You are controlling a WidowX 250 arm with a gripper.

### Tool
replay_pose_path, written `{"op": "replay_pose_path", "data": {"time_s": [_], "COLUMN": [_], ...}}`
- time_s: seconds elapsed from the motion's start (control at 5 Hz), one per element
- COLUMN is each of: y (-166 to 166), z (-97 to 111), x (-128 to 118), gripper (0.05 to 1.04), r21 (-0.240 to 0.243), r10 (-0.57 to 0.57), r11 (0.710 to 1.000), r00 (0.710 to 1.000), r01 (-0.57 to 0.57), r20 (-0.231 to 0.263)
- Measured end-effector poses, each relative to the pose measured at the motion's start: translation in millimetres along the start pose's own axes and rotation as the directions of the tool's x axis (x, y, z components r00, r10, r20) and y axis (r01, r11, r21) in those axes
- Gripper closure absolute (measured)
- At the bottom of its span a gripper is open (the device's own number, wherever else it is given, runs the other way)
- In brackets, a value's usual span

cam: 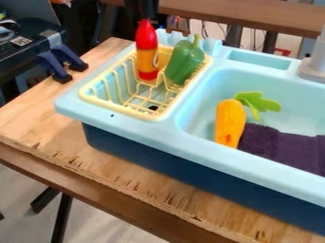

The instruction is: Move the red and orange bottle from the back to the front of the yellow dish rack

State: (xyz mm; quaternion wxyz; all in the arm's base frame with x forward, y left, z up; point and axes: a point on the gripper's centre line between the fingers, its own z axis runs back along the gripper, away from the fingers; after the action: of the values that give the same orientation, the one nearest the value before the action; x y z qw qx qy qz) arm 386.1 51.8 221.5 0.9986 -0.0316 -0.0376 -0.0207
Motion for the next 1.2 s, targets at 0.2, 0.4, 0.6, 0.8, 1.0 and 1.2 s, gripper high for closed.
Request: {"op": "replay_pose_path", "data": {"time_s": [0.2,0.4,0.6,0.8,1.0,1.2], "y": [-0.5,-4.9,-13.4,-24.8,-39.5,-39.1], "z": [43.8,46.7,27.6,6.7,-3.3,-19.6], "x": [-23.3,-49.5,-59.6,-54.8,-50.0,-54.9], "gripper": [0.750,0.750,0.750,0.750,0.750,0.750], "r21": [-0.003,-0.011,-0.064,-0.104,-0.092,-0.043], "r10": [0.046,0.044,0.013,-0.035,-0.080,-0.094], "r11": [0.999,0.999,0.998,0.994,0.993,0.995], "r00": [0.998,0.999,1.000,0.999,0.997,0.994], "r01": [-0.046,-0.044,-0.014,0.032,0.078,0.091], "r20": [0.046,0.004,-0.017,-0.018,-0.019,-0.060]}}
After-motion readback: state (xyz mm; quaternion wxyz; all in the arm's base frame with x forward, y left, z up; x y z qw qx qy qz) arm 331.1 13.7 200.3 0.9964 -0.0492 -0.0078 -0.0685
